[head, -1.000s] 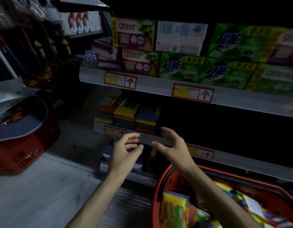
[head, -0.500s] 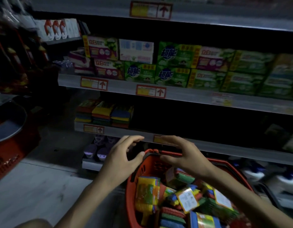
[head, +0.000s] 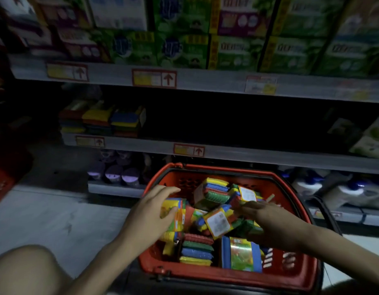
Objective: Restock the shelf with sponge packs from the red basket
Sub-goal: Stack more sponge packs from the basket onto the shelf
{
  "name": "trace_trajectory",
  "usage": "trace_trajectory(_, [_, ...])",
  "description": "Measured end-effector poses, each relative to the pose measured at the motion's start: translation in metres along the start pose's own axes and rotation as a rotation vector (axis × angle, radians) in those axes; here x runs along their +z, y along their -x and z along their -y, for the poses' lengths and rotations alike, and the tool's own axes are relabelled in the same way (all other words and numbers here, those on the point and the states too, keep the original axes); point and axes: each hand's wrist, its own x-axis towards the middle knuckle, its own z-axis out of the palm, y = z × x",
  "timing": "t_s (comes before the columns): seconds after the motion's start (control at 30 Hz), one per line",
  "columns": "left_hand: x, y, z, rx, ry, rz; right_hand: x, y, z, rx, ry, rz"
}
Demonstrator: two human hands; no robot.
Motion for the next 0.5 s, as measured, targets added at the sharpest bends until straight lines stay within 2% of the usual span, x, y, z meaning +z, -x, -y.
trace_trajectory(0.3, [0.058, -0.034, 0.028, 0.070, -0.421, 0.312, 0.052, -0.019, 0.001, -0.072, 0.220, 0.018])
trace_trajectory(0.4, [0.075, -0.043, 0.035, 0.094, -0.472, 0.394, 0.063, -0.020, -0.002, -0.037, 0.302, 0.062])
trace_trajectory(0.5, [0.089, -0.043, 0.033, 0.190, -0.483, 0.432, 0.067, -0.026, -0.005, -0.044, 0.242, 0.032])
